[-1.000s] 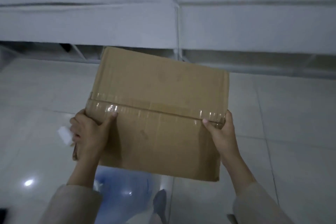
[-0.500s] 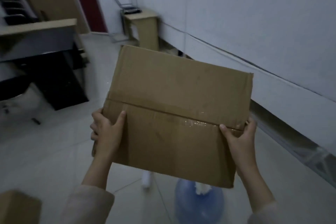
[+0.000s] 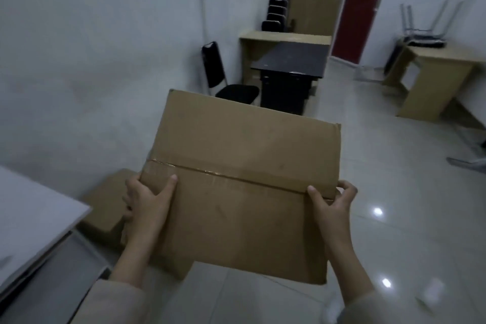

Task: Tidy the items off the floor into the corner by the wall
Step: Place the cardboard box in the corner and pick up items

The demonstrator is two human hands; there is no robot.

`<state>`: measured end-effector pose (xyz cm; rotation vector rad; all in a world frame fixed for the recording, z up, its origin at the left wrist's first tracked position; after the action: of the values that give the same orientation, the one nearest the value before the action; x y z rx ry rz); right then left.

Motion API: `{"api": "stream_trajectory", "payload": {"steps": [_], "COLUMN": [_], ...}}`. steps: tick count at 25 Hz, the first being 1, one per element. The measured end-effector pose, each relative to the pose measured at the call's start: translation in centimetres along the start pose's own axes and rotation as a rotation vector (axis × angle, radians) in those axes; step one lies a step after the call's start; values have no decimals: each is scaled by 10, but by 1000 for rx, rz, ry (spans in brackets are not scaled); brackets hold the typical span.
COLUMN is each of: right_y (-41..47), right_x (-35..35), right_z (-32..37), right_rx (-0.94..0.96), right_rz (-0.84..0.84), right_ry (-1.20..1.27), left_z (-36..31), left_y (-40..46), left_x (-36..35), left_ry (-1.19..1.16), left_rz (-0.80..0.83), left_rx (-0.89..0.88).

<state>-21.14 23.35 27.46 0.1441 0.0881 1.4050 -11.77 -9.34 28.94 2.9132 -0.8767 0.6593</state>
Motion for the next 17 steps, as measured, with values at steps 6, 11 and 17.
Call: {"api": "stream_trajectory", "payload": {"steps": [6,11,17], "right_y": [44,114,211], "right_x": [-152,-253,-374], "right_z": [-9,-26,-42], "right_rx": [-7,13,46], "right_rz": [307,455,639], "right_ry": [8,-22,-87], "left_z": [49,63,69], "left_y": [79,145,218], "left_x": [59,46,8], "left_ry": [-20,-32,-137], "left_rz": [-214,-336,-474], "left_rx": [196,304,473]}}
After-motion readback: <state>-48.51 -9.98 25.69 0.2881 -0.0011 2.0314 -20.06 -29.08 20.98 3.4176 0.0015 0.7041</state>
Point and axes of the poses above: each hand's wrist, its own y-axis towards the middle knuckle, its own x-axis out of the back of the hand, z = x × y, the point moved 5 cm from there along y, towards the middle knuckle, and after that the axes turned 7 degrees about x, right-handed, at the moved point
